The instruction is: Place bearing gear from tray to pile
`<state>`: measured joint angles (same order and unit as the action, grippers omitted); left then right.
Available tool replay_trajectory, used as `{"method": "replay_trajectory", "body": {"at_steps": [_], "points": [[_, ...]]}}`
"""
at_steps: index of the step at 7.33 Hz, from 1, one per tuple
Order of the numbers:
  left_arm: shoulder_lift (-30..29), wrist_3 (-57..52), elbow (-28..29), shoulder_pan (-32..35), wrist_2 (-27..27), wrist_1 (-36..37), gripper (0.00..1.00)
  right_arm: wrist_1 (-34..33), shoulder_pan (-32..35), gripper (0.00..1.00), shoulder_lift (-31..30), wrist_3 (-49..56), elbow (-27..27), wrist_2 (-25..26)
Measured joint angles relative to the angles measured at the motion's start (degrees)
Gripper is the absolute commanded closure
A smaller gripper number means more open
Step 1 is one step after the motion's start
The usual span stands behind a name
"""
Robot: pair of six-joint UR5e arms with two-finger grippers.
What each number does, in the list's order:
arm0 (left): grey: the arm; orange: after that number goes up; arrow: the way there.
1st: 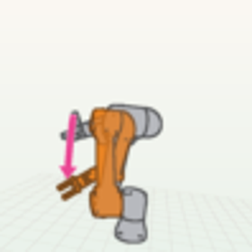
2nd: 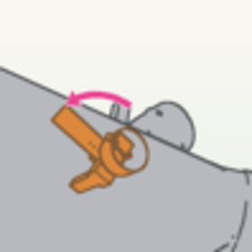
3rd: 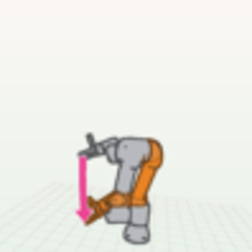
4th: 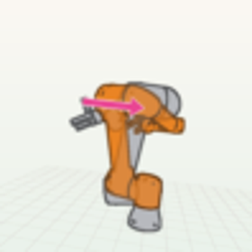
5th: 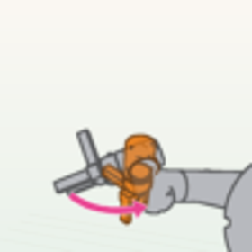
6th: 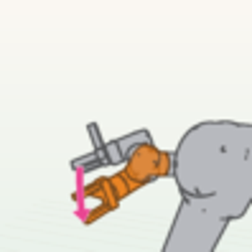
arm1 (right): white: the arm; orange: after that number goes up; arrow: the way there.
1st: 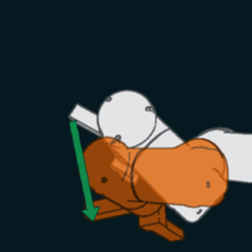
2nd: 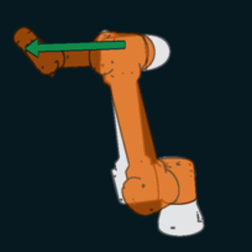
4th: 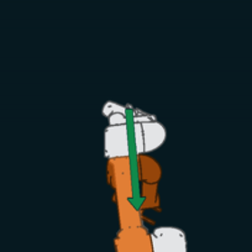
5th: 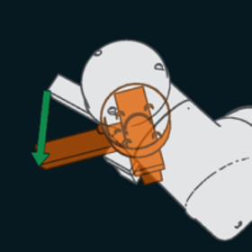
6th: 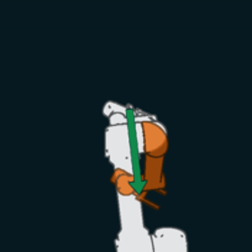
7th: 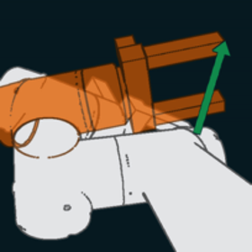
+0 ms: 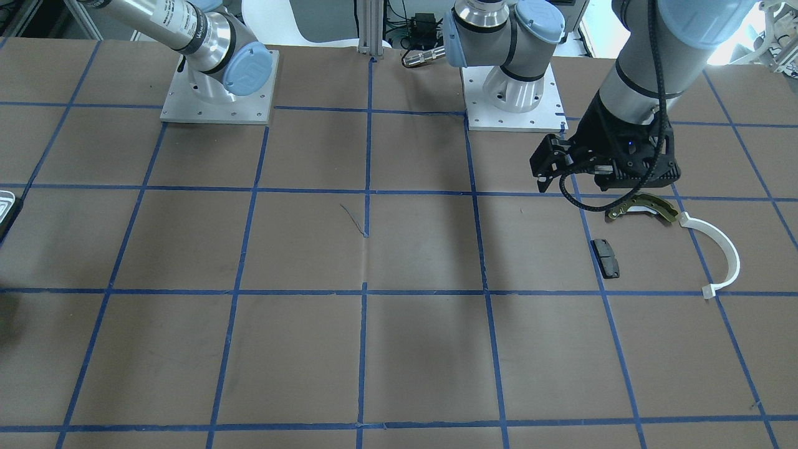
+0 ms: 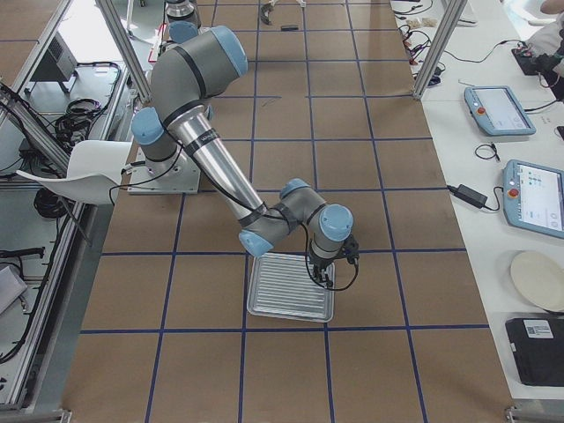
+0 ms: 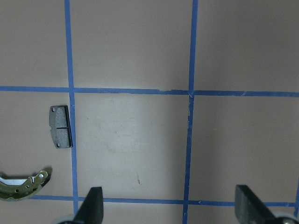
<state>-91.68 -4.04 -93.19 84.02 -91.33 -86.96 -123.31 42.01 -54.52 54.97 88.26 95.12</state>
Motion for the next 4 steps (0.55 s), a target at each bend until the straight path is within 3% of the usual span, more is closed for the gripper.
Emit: {"method": "replay_trajectory", "body": {"at_steps": [1, 2, 4], "points": [[0.00, 0.00, -0.01, 0.00, -0.02, 0.04, 0.00, -0.12, 0.00, 0.52, 0.35, -0.06, -0.05, 0.35], [0.08, 0.00, -0.02, 0.01, -0.01, 0.02, 0.00, -0.55, 0.00, 0.64, 0.74, -0.13, -0.08, 0.51], [0.03, 0.04, -0.04, 0.01, 0.07, 0.22, 0.00, -1.32, 0.00, 0.69, 1.03, -0.63, -0.09, 0.60]]}}
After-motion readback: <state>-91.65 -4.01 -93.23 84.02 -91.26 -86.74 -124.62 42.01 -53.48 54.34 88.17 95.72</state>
